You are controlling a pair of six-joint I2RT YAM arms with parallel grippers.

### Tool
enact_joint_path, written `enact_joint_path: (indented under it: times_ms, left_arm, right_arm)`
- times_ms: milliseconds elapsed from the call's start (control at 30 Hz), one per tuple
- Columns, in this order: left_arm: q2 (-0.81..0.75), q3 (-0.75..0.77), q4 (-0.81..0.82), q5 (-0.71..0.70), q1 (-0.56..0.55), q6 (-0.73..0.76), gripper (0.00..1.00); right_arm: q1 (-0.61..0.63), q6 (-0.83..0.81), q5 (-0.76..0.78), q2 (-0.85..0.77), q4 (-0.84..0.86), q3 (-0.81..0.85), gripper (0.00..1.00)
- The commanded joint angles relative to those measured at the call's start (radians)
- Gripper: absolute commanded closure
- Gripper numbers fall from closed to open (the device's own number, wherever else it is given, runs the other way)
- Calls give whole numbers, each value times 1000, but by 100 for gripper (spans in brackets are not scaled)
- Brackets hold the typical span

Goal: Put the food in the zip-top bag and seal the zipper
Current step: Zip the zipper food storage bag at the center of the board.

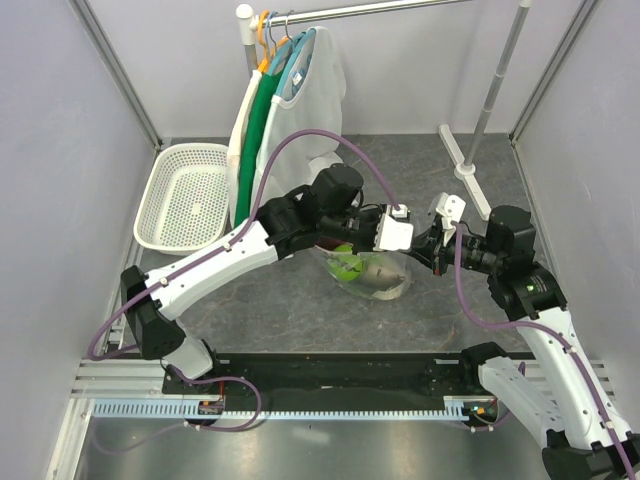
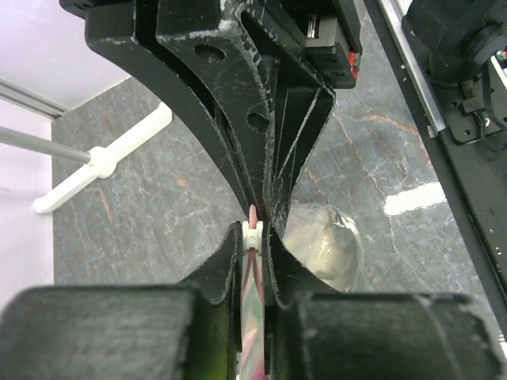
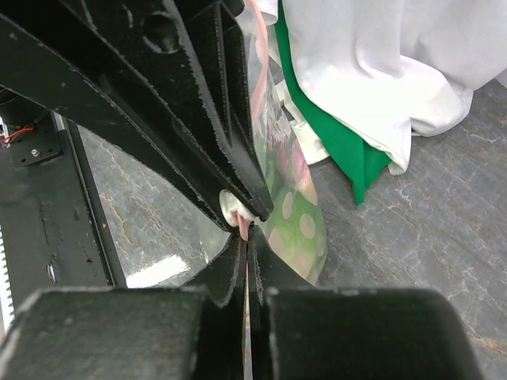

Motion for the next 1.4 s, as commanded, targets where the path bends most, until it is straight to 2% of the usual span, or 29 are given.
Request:
enact_joint_path:
  times_ms: [0,667,967,1367]
  left_arm:
    - [-30,-11,17,2,2,4,95]
    - [-140,-146,-21,-16,149,19,98]
    - [-234,-204,-98,-25,319,73,98]
    - [-306,-259,-142,-65,445,146,98]
  right_arm:
    - [5,-11,16,-6,26,50,100]
    - [4,9,108,-46,26,44,100]
    - [4,18,276,-65,35,48,100]
    - [4,12,385,-79,19,77,100]
